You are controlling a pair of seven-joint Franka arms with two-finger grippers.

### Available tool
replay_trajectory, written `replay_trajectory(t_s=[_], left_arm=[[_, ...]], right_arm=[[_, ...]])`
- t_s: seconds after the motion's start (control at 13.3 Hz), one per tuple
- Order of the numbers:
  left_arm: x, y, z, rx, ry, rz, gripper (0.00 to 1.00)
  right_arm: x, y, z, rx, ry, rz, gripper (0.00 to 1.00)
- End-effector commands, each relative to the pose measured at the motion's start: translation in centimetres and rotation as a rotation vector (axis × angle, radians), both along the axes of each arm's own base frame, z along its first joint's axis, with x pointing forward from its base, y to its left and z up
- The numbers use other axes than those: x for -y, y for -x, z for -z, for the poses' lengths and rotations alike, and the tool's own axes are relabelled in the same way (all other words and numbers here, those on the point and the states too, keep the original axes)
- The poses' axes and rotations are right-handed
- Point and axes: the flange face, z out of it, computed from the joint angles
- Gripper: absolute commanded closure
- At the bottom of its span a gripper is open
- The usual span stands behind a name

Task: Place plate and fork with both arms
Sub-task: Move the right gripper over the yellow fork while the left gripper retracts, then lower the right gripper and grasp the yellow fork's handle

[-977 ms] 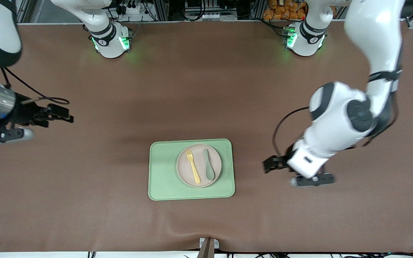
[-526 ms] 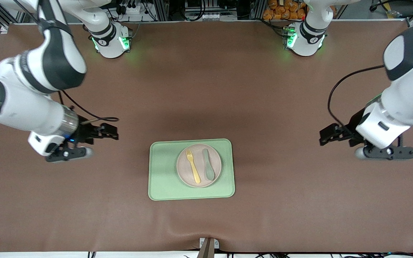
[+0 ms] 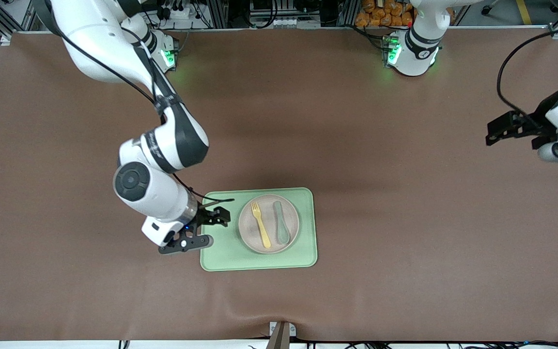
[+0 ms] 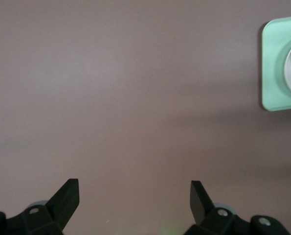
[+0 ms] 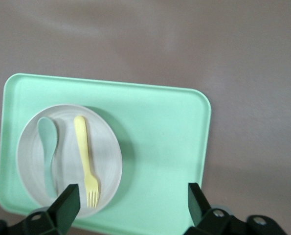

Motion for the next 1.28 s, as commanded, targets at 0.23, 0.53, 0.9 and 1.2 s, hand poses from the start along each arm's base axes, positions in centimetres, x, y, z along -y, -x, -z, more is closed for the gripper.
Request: replay_trajectory(t_s=[0.23,0.53,0.9,1.2], left_arm=[[-2.7,2.8,-1.6,-0.01,-0.017,0.065,0.0],[-2.0,3.2,-2.1,-0.013,0.029,0.063,0.0],[-2.6,3.7,-2.8,0.001,0.014,0.037,0.0],[-3.3,3.6,-2.9,0.002,-0.018,0.028,0.0]], right_arm=[[-6.3,0.2,5.9,0.077,0.08,-0.01,0.21],[-8.6,1.3,8.8,0.085,0.076,-0.033,0.28],[-11.1,2.8,10.7,0.083,0.075,-0.045,0.38],[-12.1,3.6,12.0,0.087,0.083,-0.067,0.44]])
